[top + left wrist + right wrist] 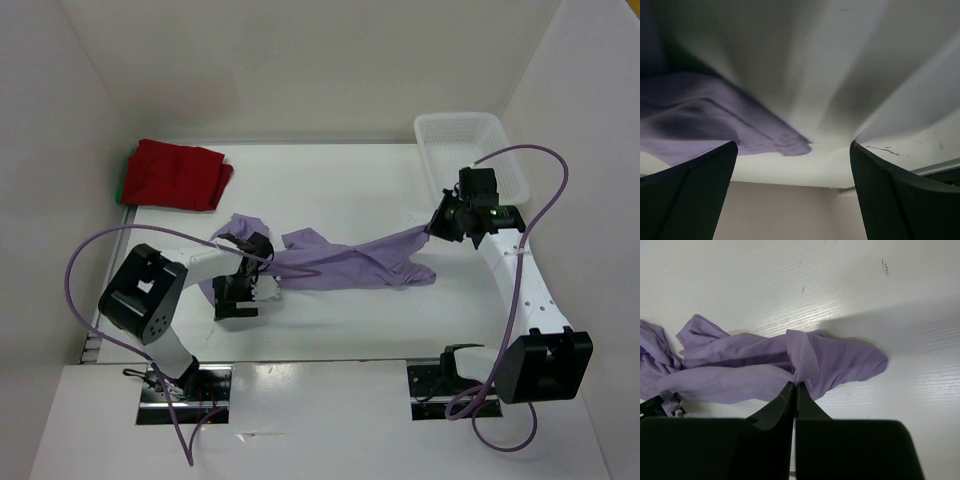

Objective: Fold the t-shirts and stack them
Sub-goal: Flatten out the tshirt

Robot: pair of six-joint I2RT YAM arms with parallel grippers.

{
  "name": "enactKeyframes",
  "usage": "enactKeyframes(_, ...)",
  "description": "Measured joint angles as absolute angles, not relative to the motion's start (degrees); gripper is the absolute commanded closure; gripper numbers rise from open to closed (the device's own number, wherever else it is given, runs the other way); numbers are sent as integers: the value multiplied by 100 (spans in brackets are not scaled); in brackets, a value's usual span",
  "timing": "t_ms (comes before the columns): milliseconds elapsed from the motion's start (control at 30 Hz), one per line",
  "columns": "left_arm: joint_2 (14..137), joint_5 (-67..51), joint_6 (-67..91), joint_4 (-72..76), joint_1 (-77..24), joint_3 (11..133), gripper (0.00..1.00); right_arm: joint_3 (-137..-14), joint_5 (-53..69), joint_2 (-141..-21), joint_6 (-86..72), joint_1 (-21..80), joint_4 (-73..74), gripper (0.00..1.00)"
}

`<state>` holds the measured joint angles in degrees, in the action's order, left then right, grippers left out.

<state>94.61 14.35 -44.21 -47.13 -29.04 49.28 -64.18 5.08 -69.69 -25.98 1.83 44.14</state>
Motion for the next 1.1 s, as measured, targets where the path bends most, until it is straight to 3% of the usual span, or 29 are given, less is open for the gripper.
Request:
enactKeyframes(367,9644,1588,-3664,-4696,-2504,5148,1,-6418,502,-6967,-2578,172,4416,100)
enactKeyframes(400,9662,1586,-3658,-4709,-2504,5151,4,-6418,502,-6967,-2576,172,4416,100)
enactKeyframes(433,9682,1575,-3645,-4731,-2504,5157,25,-6418,502,-6967,-2569,172,4416,100)
enactKeyframes(500,9773,1500,-3559,-4825,-2504,5179,49,-6418,499,-6967,-2563,172,4414,100)
enactKeyframes(667,10149,1675,-3551,-5105,-2512,5277,60,-6418,495,-6967,-2561,169,4418,100)
enactKeyframes(767,10263,1804,-3542,-5201,-2412,5277,81,-6418,497,-6967,-2561,169,4418,100)
enactKeyframes(933,10180,1697,-3430,-5177,-2198,5280,79,-6418,497,-6967,-2561,169,4418,100)
enactKeyframes(967,10151,1645,-3426,-5175,-2163,5277,40,-6418,497,-6967,-2561,169,4418,100)
enactKeyframes(1000,10119,1553,-3420,-5183,-2128,5280,27,-6418,497,-6967,-2561,169,4418,100)
enactKeyframes(1100,9900,1118,-3395,-5218,-2064,5273,16,-6418,497,-6967,-2561,169,4423,100)
